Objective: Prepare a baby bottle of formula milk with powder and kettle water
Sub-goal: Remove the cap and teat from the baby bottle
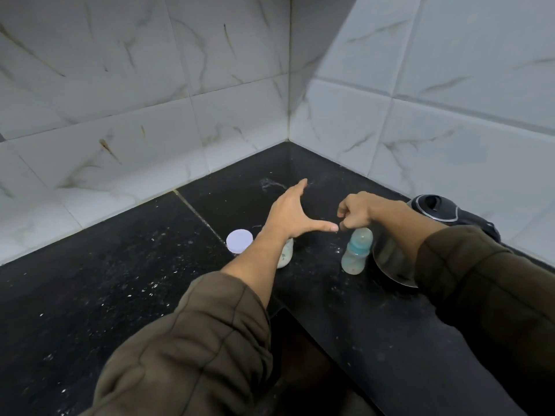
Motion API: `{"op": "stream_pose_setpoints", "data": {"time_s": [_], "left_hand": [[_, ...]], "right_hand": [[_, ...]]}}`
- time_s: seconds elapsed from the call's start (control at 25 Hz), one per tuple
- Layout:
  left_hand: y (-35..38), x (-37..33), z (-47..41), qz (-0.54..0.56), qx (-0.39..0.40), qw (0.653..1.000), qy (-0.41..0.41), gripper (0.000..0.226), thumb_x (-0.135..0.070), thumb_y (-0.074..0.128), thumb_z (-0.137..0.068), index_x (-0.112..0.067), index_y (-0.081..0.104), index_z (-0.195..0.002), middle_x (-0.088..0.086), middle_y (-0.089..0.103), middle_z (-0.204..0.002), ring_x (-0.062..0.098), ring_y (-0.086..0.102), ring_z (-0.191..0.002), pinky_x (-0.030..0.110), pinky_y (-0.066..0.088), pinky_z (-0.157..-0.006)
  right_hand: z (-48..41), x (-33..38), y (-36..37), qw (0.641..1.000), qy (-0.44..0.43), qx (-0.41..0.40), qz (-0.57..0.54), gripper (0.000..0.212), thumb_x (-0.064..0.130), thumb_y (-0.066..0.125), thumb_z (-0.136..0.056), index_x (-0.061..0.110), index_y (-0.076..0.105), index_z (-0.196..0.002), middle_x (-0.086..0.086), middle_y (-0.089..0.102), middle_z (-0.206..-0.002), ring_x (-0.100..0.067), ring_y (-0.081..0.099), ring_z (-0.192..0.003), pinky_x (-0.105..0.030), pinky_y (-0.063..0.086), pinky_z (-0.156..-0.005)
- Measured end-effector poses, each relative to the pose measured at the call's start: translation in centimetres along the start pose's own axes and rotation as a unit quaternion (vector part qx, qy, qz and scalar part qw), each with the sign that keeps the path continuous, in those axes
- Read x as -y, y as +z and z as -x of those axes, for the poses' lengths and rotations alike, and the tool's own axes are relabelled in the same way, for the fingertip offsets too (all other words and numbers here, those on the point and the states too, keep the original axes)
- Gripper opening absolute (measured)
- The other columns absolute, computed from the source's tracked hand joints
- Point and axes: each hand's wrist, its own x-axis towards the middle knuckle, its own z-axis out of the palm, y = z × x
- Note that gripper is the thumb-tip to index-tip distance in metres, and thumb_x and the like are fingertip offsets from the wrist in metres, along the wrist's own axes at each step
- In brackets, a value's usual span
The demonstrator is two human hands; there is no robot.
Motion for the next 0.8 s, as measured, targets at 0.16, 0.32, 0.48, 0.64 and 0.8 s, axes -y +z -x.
{"op": "stream_pose_setpoints", "data": {"time_s": [0.16, 0.32, 0.48, 0.64, 0.8], "left_hand": [[3.7, -1.4, -0.2, 0.003, 0.068, 0.998, 0.009, 0.142, -0.073, 0.093, -0.042, -0.023, 0.034, -0.161, -0.004, 0.047, -0.159, 0.017, 0.045, -0.146, 0.043, 0.042, -0.118], [6.6, -1.1, -0.2, -0.010, 0.155, 0.988, -0.014, 0.132, -0.062, 0.097, -0.049, -0.023, 0.036, -0.160, -0.004, 0.047, -0.160, 0.021, 0.049, -0.143, 0.043, 0.043, -0.116], [8.8, -0.6, 0.0, -0.025, 0.175, 0.983, -0.039, 0.113, -0.051, 0.097, -0.062, -0.023, 0.041, -0.157, 0.002, 0.053, -0.154, 0.023, 0.052, -0.139, 0.043, 0.045, -0.114], [9.9, -0.3, 0.1, -0.019, 0.171, 0.985, -0.035, 0.090, -0.052, 0.092, -0.068, -0.024, 0.056, -0.145, -0.001, 0.065, -0.138, 0.019, 0.061, -0.125, 0.042, 0.050, -0.108], [9.7, -0.7, -0.2, 0.035, 0.148, 0.988, -0.036, 0.062, -0.049, 0.089, -0.074, -0.026, 0.066, -0.127, -0.006, 0.072, -0.116, 0.014, 0.066, -0.110, 0.042, 0.055, -0.100]], "right_hand": [[0.8, -1.3, 0.4, 0.999, 0.000, 0.040, 0.035, 0.073, 0.045, 0.076, -0.075, 0.025, 0.055, -0.142, -0.004, 0.063, -0.130, -0.027, 0.063, -0.115, -0.039, 0.055, -0.098], [1.7, -2.6, 1.9, 0.998, 0.005, 0.030, 0.049, 0.055, 0.040, 0.086, -0.072, 0.026, 0.062, -0.120, 0.001, 0.066, -0.102, -0.020, 0.066, -0.085, -0.028, 0.053, -0.070], [2.2, -3.1, 2.9, 1.000, 0.001, 0.004, 0.000, 0.033, 0.031, 0.085, -0.073, 0.027, 0.064, -0.097, 0.002, 0.068, -0.083, -0.019, 0.072, -0.075, -0.027, 0.054, -0.060], [3.2, -3.6, 2.3, 0.999, 0.000, -0.026, -0.034, 0.023, 0.031, 0.080, -0.074, 0.025, 0.070, -0.094, 0.002, 0.074, -0.075, -0.016, 0.072, -0.067, -0.028, 0.059, -0.066], [3.6, -3.3, 1.1, 0.995, -0.002, -0.049, -0.086, 0.022, 0.027, 0.075, -0.078, 0.020, 0.072, -0.099, -0.005, 0.077, -0.071, -0.015, 0.069, -0.053, -0.027, 0.060, -0.063]]}}
